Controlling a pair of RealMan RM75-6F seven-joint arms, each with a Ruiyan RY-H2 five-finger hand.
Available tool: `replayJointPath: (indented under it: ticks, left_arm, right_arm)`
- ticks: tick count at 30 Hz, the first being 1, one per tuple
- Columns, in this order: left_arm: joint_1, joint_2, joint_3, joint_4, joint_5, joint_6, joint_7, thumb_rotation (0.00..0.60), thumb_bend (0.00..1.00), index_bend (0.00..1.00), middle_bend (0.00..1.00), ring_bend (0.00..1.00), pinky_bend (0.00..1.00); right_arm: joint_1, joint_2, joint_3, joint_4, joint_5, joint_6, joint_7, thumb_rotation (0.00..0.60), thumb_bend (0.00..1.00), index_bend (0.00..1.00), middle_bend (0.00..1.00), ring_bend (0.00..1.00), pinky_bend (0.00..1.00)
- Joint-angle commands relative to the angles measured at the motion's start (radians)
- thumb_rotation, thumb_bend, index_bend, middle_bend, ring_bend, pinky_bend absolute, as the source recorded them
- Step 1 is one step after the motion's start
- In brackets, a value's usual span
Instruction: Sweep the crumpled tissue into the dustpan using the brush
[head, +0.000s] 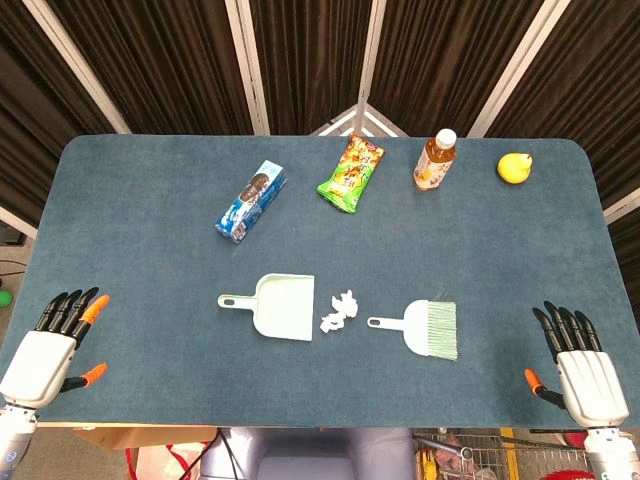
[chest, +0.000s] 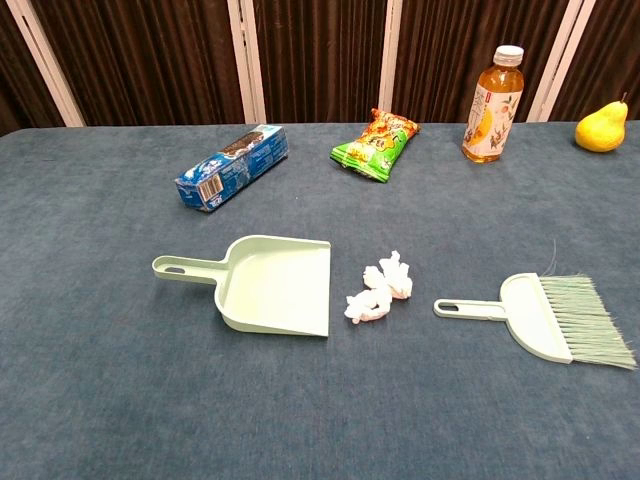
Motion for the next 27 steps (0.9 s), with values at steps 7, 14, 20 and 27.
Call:
replayJointPath:
  ticks: [7,14,20,27]
  left_arm:
    - [0.003,0.004,0.000,-0.009,-0.006,0.000,0.000,0.600,0.00,0.00,0.00,0.00,0.00]
    - [0.006,0.010,0.005,-0.007,0.005,0.008,-0.001,0.600,0.00,0.00,0.00,0.00,0.00]
    - [0.002,0.009,0.002,-0.011,-0.006,-0.005,0.007,0.600,0.00,0.00,0.00,0.00,0.00]
    - [0.003,0.007,0.006,-0.014,-0.005,-0.011,0.029,0.600,0.00,0.00,0.00,0.00,0.00]
  right_arm:
    - [0.001,0.005,-0.005,-0.012,-0.004,-0.006,0.005,0.600,0.31,0.00,0.00,0.00,0.00]
    - [0.034,0.010,0.024,-0.036,-0.006,-0.022,0.030,0.600,0.31,0.00,0.10,0.12,0.15]
    - [0.140,0.011,0.103,-0.132,0.144,-0.190,0.010,0.600,0.31,0.03,0.62,0.66,0.68]
    - [0.278,-0.064,0.172,-0.189,0.304,-0.353,-0.113,0.600,0.31,0.28,0.90,0.92,0.87]
